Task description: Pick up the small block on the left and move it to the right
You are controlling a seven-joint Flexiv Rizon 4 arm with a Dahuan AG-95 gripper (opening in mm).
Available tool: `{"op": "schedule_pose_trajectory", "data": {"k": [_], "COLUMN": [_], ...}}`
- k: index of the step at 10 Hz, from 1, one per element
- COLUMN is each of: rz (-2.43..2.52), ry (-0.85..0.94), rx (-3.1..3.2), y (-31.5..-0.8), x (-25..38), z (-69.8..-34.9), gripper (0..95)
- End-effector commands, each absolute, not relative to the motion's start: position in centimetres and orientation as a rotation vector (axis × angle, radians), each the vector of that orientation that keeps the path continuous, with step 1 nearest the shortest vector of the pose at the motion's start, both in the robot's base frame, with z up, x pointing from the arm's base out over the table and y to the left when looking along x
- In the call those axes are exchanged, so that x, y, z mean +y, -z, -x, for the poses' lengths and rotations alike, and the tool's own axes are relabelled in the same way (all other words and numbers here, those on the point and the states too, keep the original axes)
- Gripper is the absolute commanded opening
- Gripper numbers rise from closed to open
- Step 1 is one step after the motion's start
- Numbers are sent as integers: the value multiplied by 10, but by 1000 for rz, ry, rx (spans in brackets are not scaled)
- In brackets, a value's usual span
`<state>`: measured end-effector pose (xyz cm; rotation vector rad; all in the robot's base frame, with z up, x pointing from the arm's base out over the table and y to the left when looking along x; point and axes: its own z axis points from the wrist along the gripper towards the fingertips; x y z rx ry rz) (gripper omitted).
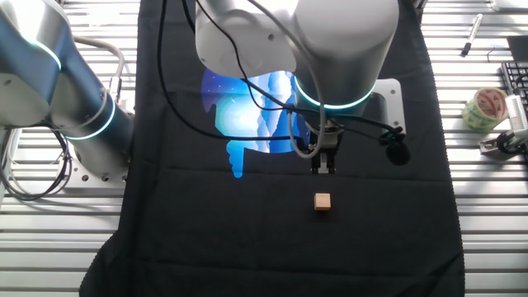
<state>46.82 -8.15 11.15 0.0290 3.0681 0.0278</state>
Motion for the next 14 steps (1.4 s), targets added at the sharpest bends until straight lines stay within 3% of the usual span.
{"op": "schedule_pose_trajectory", "data": {"k": [1,14], "rz": [-28,-138], "ry": [-27,9], "rx": [3069,3079], "y": [-112,-112], "x": [-81,-81], "z": [-468,-468], "gripper": [0,0]}}
